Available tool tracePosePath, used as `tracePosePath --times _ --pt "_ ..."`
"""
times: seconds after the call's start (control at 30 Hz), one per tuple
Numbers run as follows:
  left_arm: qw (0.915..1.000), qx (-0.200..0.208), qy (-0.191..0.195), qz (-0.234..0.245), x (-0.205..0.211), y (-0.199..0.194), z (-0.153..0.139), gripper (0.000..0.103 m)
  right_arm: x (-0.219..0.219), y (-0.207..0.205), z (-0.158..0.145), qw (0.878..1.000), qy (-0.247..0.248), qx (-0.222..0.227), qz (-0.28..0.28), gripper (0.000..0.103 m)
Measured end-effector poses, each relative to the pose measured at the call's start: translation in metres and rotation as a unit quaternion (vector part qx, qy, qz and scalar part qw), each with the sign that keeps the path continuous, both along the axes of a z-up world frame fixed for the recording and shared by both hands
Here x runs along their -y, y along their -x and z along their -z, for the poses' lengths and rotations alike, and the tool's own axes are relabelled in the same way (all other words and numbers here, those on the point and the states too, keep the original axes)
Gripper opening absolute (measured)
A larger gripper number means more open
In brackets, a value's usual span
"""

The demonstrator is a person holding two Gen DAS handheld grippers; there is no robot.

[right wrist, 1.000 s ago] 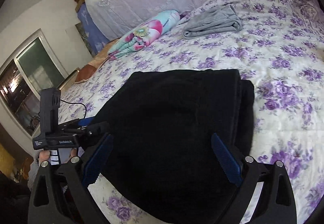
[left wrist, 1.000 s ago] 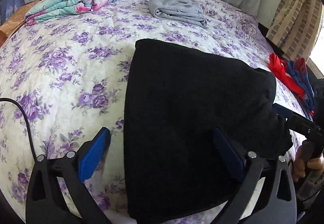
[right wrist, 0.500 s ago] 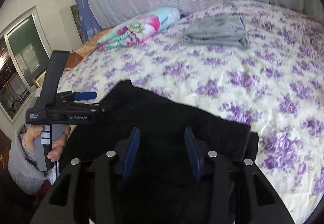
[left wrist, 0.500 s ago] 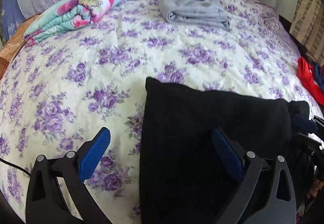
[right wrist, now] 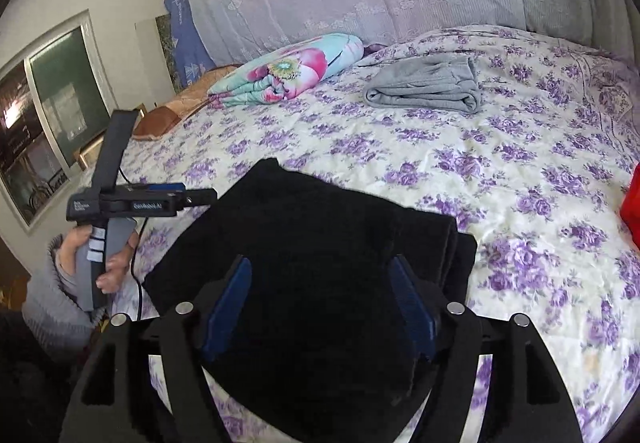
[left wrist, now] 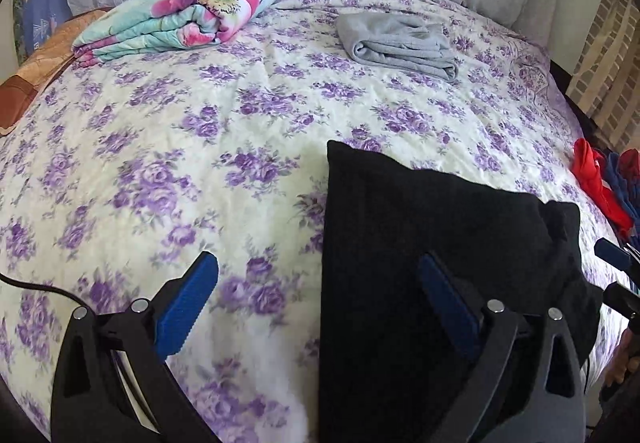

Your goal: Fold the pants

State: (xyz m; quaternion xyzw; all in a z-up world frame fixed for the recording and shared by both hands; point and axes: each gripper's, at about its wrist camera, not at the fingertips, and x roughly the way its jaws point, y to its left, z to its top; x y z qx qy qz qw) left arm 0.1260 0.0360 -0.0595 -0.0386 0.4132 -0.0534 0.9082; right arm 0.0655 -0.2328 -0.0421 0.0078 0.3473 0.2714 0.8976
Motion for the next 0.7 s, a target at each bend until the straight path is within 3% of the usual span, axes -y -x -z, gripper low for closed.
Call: tracePosePath --times 0.1,0.17,0.23,0.33,0.37,0.43,0.5,0.6,0.7 --pt "0.9996 -0.026 -0.011 0.011 0.003 0.019 0.018 0.098 -0.004 0.008 0.026 0.999 0.020 -0.039 -0.009 0.085" --pt "0.9991 -0.037 -0.013 0.015 0.007 0.025 0.038 0.099 -0.004 0.011 0.039 0.999 0.020 -0.028 -0.005 0.088" --pt "0.9996 -0.027 0.000 0.002 0.004 0.031 0.043 0.099 0.000 0.013 0.033 1.000 0.003 -0.027 0.001 0.089" --pt "0.9989 -0.034 0.032 0.011 -0.005 0.033 0.032 0.098 0.024 0.020 0.015 0.998 -0.067 -0.013 0.013 0.094" --pt "0.9984 -0.031 0.044 0.015 -0.007 0.033 0.027 0.098 0.035 0.021 0.009 0.996 -0.080 -0.010 0.026 0.099" --pt "0.9974 -0.024 0.062 0.027 -0.010 0.035 0.021 0.098 0.056 0.015 0.008 0.994 -0.089 -0.017 0.062 0.099" --pt "0.9961 -0.031 0.069 0.045 -0.008 0.032 0.021 0.098 0.075 0.003 0.016 0.989 -0.113 -0.047 0.088 0.099" --pt "0.9943 -0.043 0.074 0.063 0.002 0.028 0.030 0.098 0.092 -0.025 0.042 0.969 -0.182 -0.130 0.101 0.099" --pt "0.9940 -0.042 0.072 0.071 0.008 0.022 0.034 0.098 0.094 -0.046 0.060 0.957 -0.217 -0.166 0.097 0.099"
